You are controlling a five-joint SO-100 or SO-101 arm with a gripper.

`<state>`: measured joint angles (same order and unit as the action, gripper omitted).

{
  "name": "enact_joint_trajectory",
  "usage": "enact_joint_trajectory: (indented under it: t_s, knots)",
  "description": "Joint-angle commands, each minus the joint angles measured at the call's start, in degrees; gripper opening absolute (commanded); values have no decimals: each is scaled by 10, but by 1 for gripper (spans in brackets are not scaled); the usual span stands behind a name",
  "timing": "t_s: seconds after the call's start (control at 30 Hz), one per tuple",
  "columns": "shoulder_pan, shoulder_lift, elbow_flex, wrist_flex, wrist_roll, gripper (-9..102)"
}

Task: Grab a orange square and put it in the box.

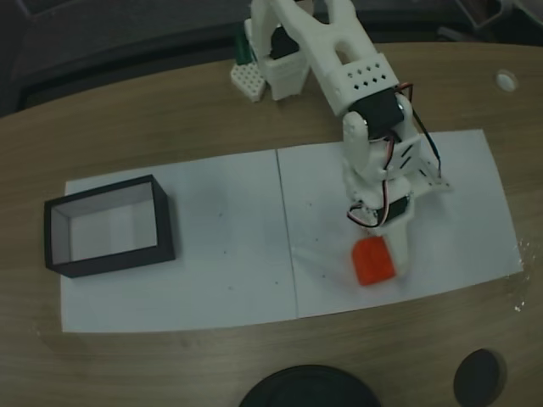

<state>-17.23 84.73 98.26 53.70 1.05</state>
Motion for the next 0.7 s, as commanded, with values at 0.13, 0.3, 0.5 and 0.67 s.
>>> enact_joint_trajectory:
  t_s: [0.13,0.3,0.5,0.67]
  knots:
    - [9,-16,-43,0,-2,22]
    - [9,-23,-42,1,-16,11]
    - [43,4,-69,19,-22,9]
    - [163,57,-158,98,-69,9]
